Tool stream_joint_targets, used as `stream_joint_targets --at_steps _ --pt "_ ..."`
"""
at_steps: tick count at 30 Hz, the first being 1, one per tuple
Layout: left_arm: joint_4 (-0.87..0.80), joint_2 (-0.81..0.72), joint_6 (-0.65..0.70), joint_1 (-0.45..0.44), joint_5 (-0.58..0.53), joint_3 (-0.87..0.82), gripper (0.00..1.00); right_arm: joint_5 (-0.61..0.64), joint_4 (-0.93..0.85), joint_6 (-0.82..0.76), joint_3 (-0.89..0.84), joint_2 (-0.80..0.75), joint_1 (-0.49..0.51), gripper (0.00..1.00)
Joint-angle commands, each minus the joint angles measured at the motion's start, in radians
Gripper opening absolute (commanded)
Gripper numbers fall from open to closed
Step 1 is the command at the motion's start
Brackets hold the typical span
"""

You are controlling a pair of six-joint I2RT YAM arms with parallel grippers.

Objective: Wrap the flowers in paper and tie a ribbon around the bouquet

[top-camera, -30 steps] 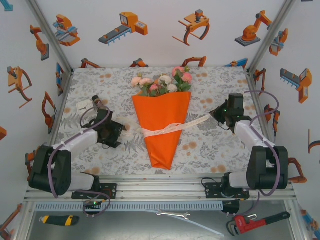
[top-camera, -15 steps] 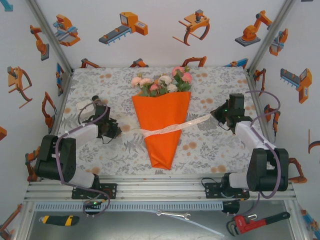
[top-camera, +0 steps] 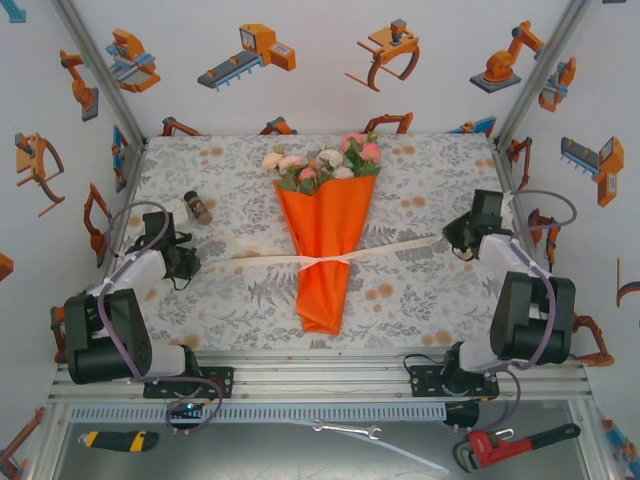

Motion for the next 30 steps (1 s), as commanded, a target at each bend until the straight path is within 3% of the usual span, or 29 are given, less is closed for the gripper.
stream_joint_targets --at_steps 1,5,13,15,19,22,25,26,28,30 --pt "-0.046 -0.052 0.067 0.092 -0.031 -0.021 0.00 0.038 -0.004 -0.009 0.044 0.038 -0.077 0.00" --pt "-0.053 -0.072 0.108 0.169 0.001 -0.026 0.00 0.052 -0.040 0.013 0.059 0.082 -0.155 0.00" --pt "-0.033 -0.099 0.091 0.180 0.025 -0.059 0.00 0.090 -0.054 0.070 0.050 0.074 -0.224 0.00" --pt "-0.038 -0.114 0.086 0.217 0.028 -0.068 0.00 0.093 -0.058 0.094 0.044 0.059 -0.257 0.00" --pt "-0.036 -0.134 0.118 0.316 0.088 -0.076 0.00 0.044 -0.058 0.124 0.042 0.063 -0.343 0.00" --pt "-0.032 -0.110 0.167 0.322 0.125 -0.048 0.00 0.019 -0.055 0.109 0.050 0.074 -0.349 0.00" --pt "0.015 -0.099 0.198 0.281 0.204 -0.036 0.00 -0.081 0.002 0.106 0.025 0.074 -0.347 0.00" --pt "0.016 -0.109 0.211 0.252 0.204 -0.029 0.02 -0.121 0.036 0.101 0.011 0.067 -0.344 0.00" --pt "0.015 -0.153 0.252 0.176 0.192 -0.005 0.27 -0.205 0.095 0.064 -0.006 0.044 -0.336 0.00" --pt "0.006 -0.203 0.315 0.096 0.173 0.030 0.51 -0.239 0.034 -0.004 0.026 0.011 -0.312 0.24"
